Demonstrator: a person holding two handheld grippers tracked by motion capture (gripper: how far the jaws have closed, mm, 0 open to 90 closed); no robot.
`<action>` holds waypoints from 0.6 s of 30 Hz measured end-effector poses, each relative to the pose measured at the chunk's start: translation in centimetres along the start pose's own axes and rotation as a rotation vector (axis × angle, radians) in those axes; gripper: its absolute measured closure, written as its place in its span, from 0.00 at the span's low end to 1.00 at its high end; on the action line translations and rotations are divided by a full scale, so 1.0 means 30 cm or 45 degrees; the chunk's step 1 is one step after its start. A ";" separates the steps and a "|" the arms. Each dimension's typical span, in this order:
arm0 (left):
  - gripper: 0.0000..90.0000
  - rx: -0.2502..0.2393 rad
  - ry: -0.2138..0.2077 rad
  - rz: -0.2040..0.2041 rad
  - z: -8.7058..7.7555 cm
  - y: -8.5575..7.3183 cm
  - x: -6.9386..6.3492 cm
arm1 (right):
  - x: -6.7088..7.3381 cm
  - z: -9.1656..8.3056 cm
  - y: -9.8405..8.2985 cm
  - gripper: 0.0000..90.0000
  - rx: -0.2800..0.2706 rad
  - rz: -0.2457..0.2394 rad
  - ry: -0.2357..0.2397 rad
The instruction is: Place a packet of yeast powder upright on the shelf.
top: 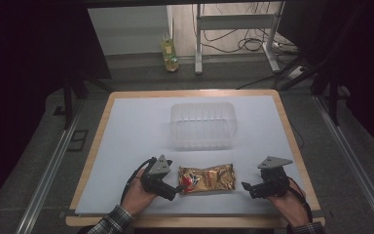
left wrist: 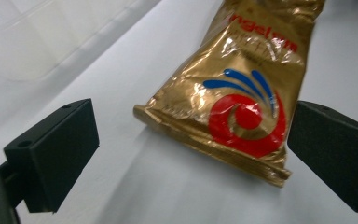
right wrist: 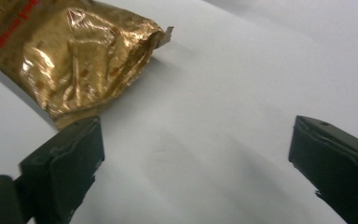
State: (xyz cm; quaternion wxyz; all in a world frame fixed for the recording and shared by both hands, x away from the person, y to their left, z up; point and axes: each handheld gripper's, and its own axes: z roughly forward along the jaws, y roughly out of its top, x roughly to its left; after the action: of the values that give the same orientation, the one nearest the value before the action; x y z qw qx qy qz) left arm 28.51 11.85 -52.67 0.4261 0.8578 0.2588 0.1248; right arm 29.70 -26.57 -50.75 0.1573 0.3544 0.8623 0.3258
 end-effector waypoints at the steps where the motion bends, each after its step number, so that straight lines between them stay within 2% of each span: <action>1: 0.02 0.004 0.010 0.011 -0.001 -0.004 0.000 | 0.001 0.003 -0.002 0.04 0.005 -0.008 0.005; 3: 0.02 0.000 0.018 0.026 -0.005 -0.012 0.000 | 0.000 0.007 -0.008 0.04 0.011 -0.020 0.017; 7: 0.02 -0.006 -0.008 -0.002 -0.007 -0.021 -0.001 | 0.001 0.012 -0.011 0.04 0.017 -0.006 0.013; 18: 0.02 0.026 0.009 0.005 -0.006 -0.018 -0.018 | 0.004 0.015 -0.013 0.04 0.025 -0.012 0.008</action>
State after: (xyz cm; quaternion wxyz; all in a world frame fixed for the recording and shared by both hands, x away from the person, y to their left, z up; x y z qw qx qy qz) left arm 27.80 11.96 -52.99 0.4162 0.8622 0.2598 0.1259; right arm 29.65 -26.49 -51.35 0.1526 0.3509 0.8676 0.3176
